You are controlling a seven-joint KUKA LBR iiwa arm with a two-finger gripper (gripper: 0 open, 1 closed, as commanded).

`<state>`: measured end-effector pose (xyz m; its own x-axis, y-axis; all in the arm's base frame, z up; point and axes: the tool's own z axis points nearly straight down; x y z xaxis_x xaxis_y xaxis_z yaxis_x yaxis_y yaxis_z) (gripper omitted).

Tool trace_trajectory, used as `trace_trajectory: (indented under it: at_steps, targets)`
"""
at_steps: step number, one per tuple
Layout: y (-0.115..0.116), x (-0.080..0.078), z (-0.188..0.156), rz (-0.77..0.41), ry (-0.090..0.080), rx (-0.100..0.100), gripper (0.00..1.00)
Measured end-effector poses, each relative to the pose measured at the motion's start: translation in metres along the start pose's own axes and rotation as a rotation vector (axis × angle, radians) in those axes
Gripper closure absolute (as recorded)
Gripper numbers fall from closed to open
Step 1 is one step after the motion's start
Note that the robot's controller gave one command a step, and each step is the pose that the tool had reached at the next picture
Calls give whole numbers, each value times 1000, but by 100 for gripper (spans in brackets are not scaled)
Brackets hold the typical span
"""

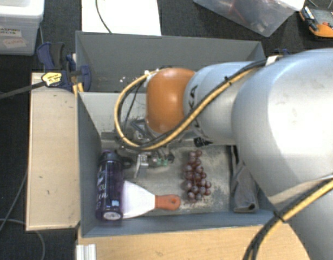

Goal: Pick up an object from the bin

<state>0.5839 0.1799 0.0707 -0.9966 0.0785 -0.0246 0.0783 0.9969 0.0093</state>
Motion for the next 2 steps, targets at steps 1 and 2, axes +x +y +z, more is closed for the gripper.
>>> trace_trajectory:
  at_steps: [1, 2]
  targets:
    - [-19, -7, 3, 10, 10, 4, 100]
    - [-19, -7, 3, 10, 10, 4, 100]
